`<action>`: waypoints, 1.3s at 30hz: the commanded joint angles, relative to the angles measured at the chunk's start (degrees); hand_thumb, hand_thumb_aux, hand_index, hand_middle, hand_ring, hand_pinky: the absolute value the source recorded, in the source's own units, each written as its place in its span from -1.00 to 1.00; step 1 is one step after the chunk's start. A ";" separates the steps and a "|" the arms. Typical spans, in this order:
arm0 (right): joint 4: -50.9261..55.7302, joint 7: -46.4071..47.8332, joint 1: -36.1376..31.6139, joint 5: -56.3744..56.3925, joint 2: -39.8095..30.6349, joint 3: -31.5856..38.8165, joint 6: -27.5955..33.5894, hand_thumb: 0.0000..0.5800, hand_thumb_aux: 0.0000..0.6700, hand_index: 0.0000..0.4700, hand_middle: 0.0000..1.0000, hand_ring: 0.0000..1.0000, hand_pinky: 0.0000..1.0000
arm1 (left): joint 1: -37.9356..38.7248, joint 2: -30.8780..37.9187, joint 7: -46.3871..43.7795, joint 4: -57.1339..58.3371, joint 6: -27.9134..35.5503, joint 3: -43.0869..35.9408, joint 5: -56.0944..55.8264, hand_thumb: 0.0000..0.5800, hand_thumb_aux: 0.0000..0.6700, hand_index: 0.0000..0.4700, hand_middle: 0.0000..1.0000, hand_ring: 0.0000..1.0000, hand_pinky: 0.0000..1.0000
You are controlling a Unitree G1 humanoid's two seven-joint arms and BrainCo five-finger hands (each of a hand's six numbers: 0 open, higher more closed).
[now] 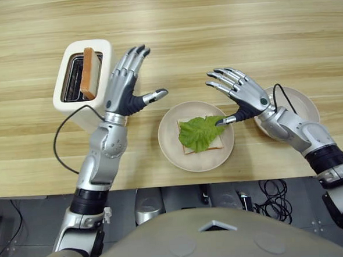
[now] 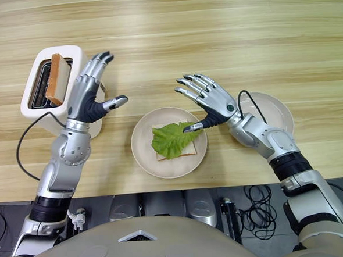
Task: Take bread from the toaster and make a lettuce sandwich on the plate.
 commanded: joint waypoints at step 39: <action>1.86 0.61 1.81 14.01 8.72 -10.87 0.88 -1.00 -1.00 -1.00 -1.00 -1.00 -1.00 | 1.18 7.15 3.85 8.54 16.62 12.93 9.11 1.00 1.00 0.96 -1.00 -1.00 -1.00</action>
